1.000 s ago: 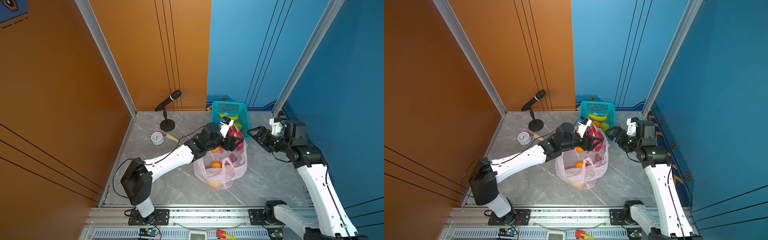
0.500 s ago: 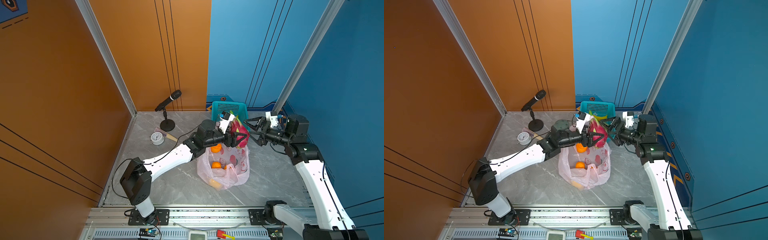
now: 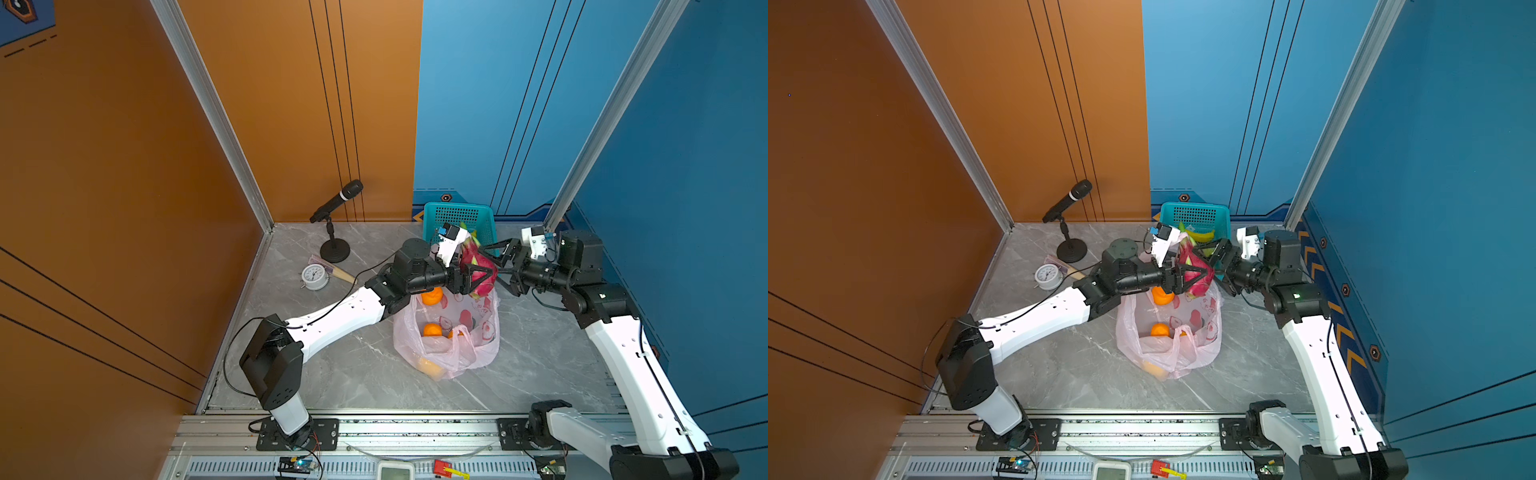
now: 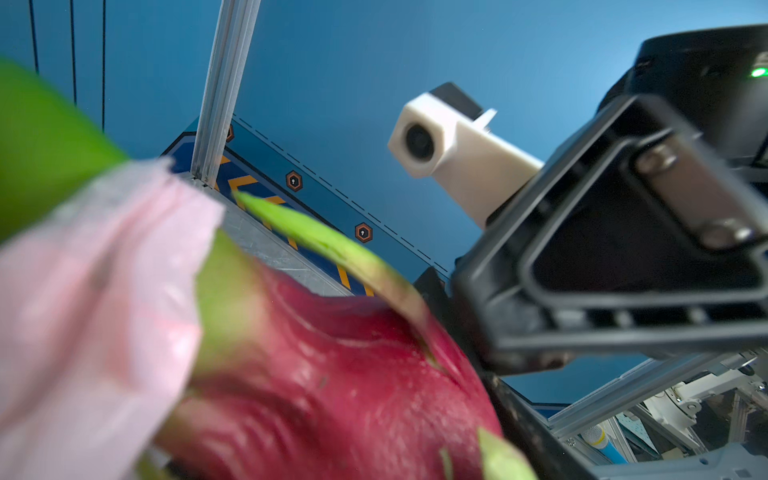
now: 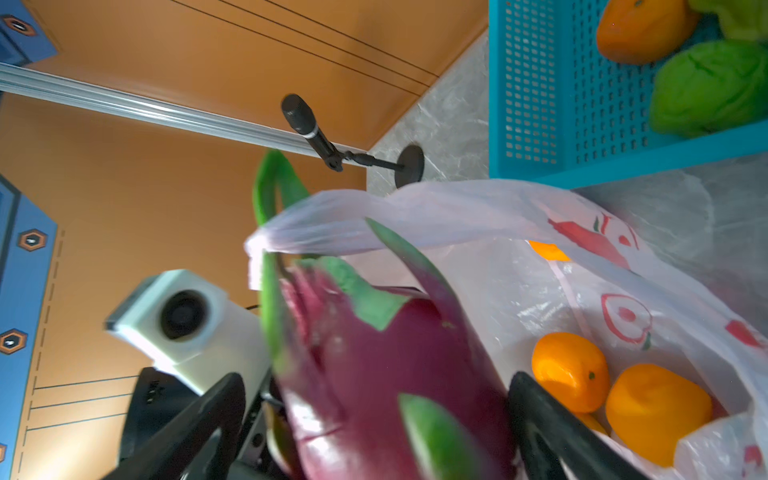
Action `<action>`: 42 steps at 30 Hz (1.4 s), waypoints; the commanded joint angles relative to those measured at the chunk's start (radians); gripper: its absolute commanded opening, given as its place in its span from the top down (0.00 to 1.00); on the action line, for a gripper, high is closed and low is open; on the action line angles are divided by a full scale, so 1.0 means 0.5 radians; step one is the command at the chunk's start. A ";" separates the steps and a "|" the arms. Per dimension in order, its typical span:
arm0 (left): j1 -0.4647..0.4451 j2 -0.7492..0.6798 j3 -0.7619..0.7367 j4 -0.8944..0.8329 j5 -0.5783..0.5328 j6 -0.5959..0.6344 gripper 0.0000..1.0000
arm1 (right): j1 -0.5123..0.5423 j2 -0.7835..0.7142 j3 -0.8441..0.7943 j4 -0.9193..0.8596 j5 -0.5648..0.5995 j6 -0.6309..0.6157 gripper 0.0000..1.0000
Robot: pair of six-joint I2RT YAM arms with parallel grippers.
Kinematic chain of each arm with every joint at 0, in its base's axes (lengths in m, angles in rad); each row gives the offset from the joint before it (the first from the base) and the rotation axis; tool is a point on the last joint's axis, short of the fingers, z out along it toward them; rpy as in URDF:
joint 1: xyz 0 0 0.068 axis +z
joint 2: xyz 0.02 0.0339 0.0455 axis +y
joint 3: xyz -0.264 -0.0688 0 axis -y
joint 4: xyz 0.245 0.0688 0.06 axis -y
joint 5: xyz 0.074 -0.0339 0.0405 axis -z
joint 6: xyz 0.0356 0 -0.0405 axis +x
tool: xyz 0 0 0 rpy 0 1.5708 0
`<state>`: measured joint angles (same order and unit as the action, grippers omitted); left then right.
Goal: Untie the knot of the plastic bag and take out the fruit
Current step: 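Close the right gripper on the dragon fruit held by the left gripper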
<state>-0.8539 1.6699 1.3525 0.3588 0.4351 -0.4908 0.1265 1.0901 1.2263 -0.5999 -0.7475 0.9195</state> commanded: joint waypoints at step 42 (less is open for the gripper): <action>-0.143 -0.155 0.098 -0.408 -0.130 0.447 0.04 | 0.053 0.032 -0.079 -0.196 -0.037 0.020 0.60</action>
<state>-0.8963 1.6524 1.4075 0.1139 0.3759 -0.3229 0.1566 1.1057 1.1759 -0.6132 -0.7815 0.9463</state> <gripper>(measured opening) 0.951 0.640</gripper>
